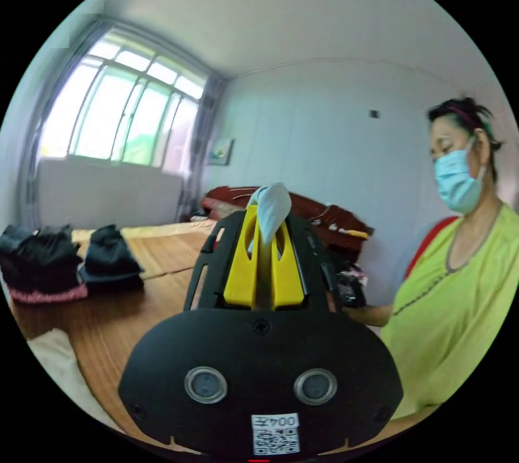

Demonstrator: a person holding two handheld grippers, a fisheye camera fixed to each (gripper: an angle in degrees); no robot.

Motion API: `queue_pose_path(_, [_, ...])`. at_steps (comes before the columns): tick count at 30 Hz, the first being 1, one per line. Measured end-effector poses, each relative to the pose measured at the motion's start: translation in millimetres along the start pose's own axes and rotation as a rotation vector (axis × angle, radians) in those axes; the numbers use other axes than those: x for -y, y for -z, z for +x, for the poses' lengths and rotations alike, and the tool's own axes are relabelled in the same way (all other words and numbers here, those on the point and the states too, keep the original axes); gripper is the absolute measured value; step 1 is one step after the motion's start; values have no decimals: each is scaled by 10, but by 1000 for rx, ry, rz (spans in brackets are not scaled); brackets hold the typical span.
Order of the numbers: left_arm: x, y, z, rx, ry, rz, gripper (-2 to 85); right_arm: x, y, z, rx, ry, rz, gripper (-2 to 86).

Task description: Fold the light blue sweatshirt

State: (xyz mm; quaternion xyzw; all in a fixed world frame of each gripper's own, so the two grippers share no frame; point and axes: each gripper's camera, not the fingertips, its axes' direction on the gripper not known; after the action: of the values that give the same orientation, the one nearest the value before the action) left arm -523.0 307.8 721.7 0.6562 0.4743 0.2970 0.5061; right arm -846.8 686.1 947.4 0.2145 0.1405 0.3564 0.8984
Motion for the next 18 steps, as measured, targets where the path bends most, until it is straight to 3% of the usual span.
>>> queue_pose_path(2, [167, 500, 387, -188, -61, 62, -2, -1, 200, -9, 114, 21, 72, 133])
queue_pose_path(4, [196, 837, 584, -262, -63, 115, -2, 1, 346, 13, 206, 26, 116, 156])
queue_pose_path(11, [187, 1918, 783, -401, 93, 347, -2, -75, 325, 44, 278, 111, 80, 186])
queue_pose_path(18, [418, 2478, 819, -370, 147, 378, -2, -566, -104, -736, 247, 368, -75, 183])
